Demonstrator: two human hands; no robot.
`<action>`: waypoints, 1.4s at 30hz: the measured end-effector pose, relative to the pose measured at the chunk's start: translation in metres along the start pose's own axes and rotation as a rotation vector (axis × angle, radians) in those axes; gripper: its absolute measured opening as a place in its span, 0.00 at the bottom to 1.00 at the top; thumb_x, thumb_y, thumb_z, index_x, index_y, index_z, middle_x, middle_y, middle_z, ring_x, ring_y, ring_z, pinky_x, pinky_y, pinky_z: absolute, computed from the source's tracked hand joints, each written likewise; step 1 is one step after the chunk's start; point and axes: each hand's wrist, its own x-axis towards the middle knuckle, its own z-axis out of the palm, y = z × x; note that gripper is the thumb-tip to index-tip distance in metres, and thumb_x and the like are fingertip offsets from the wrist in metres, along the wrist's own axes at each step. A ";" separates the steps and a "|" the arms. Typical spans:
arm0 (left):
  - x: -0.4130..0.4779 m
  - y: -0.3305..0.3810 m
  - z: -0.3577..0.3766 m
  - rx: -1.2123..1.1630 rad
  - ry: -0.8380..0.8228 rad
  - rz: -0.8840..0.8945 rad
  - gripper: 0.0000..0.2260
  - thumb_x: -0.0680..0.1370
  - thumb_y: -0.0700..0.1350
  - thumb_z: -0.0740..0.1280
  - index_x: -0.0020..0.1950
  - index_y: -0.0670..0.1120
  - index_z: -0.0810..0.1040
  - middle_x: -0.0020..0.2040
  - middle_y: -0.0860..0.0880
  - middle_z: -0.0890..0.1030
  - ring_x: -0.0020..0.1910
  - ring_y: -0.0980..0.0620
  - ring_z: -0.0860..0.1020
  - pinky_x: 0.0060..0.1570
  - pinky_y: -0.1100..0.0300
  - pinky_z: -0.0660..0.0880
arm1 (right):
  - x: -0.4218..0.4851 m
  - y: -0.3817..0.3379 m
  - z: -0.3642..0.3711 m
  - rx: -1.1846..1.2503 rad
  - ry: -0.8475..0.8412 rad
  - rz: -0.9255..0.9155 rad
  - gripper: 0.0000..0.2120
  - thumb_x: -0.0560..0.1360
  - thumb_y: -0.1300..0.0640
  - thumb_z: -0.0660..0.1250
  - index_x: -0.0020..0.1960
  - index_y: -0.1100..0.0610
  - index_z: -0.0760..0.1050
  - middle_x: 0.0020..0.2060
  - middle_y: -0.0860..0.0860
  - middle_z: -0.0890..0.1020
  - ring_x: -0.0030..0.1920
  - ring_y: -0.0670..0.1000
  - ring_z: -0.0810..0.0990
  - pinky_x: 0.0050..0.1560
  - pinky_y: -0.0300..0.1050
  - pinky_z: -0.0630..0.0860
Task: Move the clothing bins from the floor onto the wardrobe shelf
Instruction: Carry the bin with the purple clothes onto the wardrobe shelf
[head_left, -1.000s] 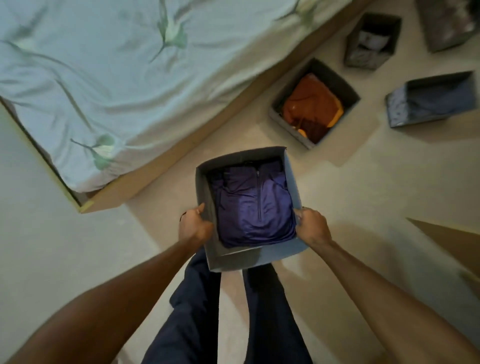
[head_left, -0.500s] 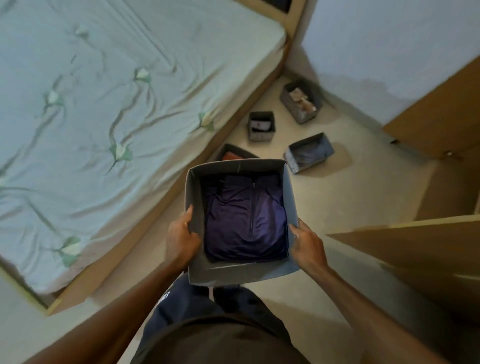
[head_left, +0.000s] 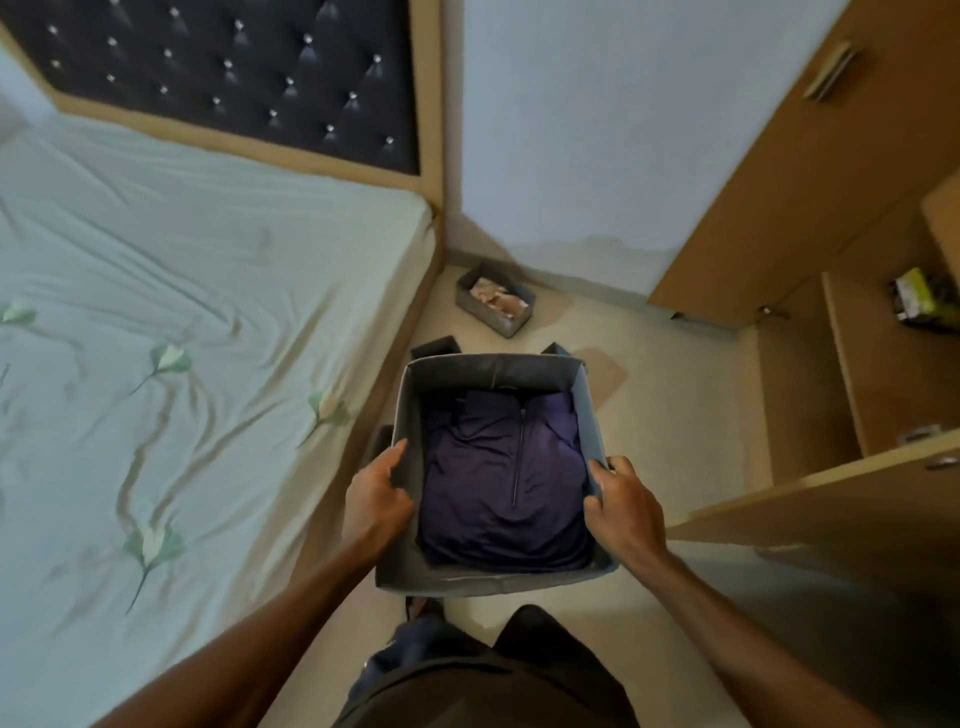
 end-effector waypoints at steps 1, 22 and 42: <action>0.013 0.011 0.000 0.025 0.005 0.021 0.31 0.71 0.34 0.65 0.73 0.49 0.69 0.67 0.45 0.76 0.62 0.45 0.77 0.61 0.48 0.75 | 0.007 0.001 -0.005 0.001 0.014 0.017 0.17 0.75 0.58 0.61 0.63 0.56 0.72 0.64 0.54 0.72 0.52 0.58 0.80 0.42 0.45 0.72; 0.242 0.304 0.123 0.081 -0.051 0.180 0.26 0.72 0.30 0.64 0.70 0.42 0.72 0.64 0.39 0.79 0.61 0.43 0.78 0.62 0.53 0.73 | 0.261 0.144 -0.155 0.206 0.285 0.224 0.20 0.77 0.60 0.57 0.68 0.55 0.71 0.59 0.53 0.76 0.49 0.59 0.78 0.40 0.43 0.66; 0.417 0.609 0.292 0.198 -0.451 0.662 0.26 0.70 0.39 0.61 0.68 0.53 0.75 0.59 0.46 0.83 0.54 0.43 0.81 0.54 0.46 0.79 | 0.365 0.301 -0.284 0.465 0.684 0.768 0.22 0.74 0.60 0.62 0.69 0.54 0.73 0.59 0.58 0.81 0.29 0.42 0.66 0.29 0.37 0.63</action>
